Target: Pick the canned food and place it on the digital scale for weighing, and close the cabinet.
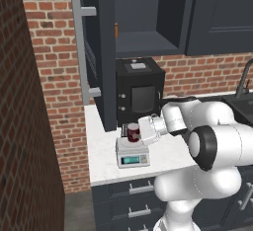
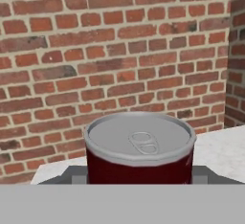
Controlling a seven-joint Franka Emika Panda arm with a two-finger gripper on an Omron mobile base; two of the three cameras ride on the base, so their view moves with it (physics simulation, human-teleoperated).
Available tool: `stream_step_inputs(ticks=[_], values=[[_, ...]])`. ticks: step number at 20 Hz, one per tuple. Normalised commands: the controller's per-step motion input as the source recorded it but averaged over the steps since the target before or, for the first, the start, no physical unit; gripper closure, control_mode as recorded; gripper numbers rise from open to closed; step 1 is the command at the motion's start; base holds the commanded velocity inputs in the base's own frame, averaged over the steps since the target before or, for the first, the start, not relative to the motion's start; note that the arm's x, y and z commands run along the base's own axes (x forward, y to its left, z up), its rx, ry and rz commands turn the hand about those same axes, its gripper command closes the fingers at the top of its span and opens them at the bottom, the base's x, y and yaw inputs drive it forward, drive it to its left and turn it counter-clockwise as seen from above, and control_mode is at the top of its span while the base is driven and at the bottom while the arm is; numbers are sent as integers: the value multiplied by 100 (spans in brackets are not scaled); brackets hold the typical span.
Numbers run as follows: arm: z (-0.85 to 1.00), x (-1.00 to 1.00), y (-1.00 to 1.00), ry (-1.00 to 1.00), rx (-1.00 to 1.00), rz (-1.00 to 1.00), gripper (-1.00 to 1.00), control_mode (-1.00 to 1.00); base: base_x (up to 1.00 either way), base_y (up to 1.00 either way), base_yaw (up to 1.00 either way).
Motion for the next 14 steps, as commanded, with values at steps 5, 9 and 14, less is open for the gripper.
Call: stream_step_inputs(ticks=[5, 9, 14], values=[[0, -1, 0, 0, 0, 0, 100, -100, 0, 0, 0], [0, -32, 0, 0, 0, 0, 100, -100, 0, 0, 0], [0, -24, 0, 0, 0, 0, 100, -100, 0, 0, 0]])
